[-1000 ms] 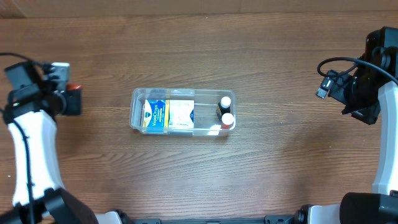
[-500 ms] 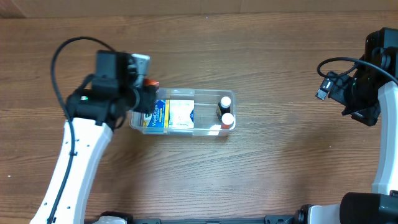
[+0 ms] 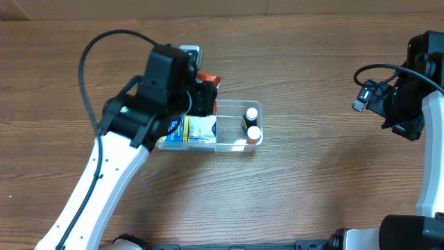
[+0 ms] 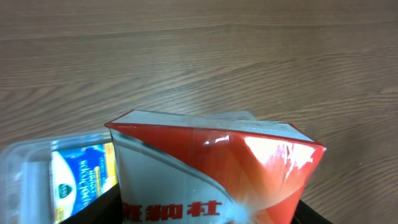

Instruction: Pack container

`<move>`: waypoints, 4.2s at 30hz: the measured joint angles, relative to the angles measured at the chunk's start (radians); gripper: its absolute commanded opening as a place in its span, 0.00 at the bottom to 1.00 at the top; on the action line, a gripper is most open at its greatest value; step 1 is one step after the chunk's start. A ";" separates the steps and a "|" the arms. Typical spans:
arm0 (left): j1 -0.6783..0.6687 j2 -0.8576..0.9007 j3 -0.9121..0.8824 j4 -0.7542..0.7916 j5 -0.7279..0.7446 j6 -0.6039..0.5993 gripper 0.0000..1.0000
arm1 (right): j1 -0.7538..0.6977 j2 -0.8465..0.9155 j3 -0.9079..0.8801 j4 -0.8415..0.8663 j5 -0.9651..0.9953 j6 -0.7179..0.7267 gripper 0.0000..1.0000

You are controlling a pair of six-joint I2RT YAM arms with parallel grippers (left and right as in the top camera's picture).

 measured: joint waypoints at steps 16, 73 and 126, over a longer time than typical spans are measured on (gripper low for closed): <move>-0.060 0.265 0.006 -0.091 0.023 -0.062 0.22 | 0.000 0.000 0.000 0.002 0.000 0.000 1.00; -0.112 0.404 0.006 -0.033 0.049 -0.069 0.77 | 0.000 0.000 0.000 0.000 0.001 0.000 1.00; 0.637 0.228 0.281 -0.380 -0.224 0.053 1.00 | 0.312 0.004 -0.004 0.530 0.026 -0.032 1.00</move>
